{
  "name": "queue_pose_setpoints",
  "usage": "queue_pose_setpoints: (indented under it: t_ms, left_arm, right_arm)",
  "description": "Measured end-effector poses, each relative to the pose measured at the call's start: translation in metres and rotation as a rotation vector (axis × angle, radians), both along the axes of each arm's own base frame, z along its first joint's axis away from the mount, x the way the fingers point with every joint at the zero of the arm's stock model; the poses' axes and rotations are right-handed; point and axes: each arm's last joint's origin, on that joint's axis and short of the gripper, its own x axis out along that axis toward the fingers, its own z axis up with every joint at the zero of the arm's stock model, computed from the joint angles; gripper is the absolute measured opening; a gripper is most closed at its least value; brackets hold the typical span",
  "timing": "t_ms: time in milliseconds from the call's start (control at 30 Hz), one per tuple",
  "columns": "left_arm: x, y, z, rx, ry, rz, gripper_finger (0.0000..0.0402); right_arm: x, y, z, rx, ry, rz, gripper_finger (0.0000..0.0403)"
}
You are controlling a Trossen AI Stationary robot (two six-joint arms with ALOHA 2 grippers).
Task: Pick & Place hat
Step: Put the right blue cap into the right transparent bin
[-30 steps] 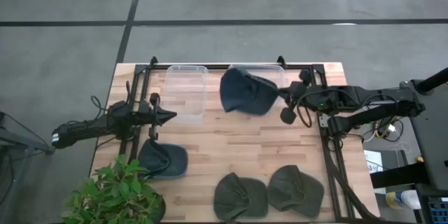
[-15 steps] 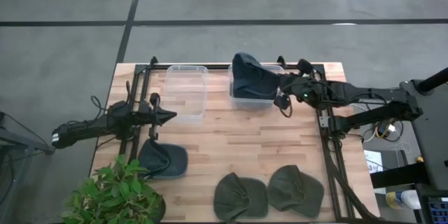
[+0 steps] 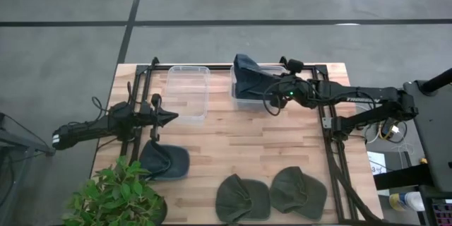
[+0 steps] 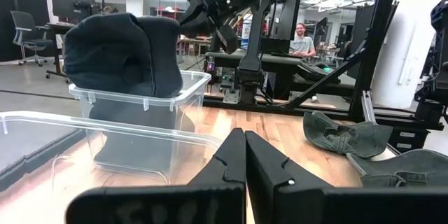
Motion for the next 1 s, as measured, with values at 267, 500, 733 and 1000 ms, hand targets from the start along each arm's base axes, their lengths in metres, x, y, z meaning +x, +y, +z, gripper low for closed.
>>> queue_pose_setpoints:
  t_ms: [267, 500, 733, 1000]
  left_arm:
    - [0.0, 0.0, 0.0, 0.0, 0.001, 0.0, 0.0]
    - [0.0, 0.0, 0.0, 0.0, 0.001, 0.0, 0.0]
    - [0.0, 0.0, 0.0, 0.0, 0.001, 0.0, 0.0]
    - [0.0, 0.0, 0.0, 0.0, 0.001, 0.0, 0.0]
  right_arm:
    - [0.009, -0.004, -0.012, 0.059, 0.033, 0.011, 0.0013]
    - [0.014, -0.007, -0.028, 0.111, 0.086, -0.033, 0.0013]
    - [0.021, -0.009, -0.045, 0.14, 0.164, -0.057, 0.0013]
    - [0.027, -0.01, -0.055, 0.151, 0.194, -0.073, 0.0013]
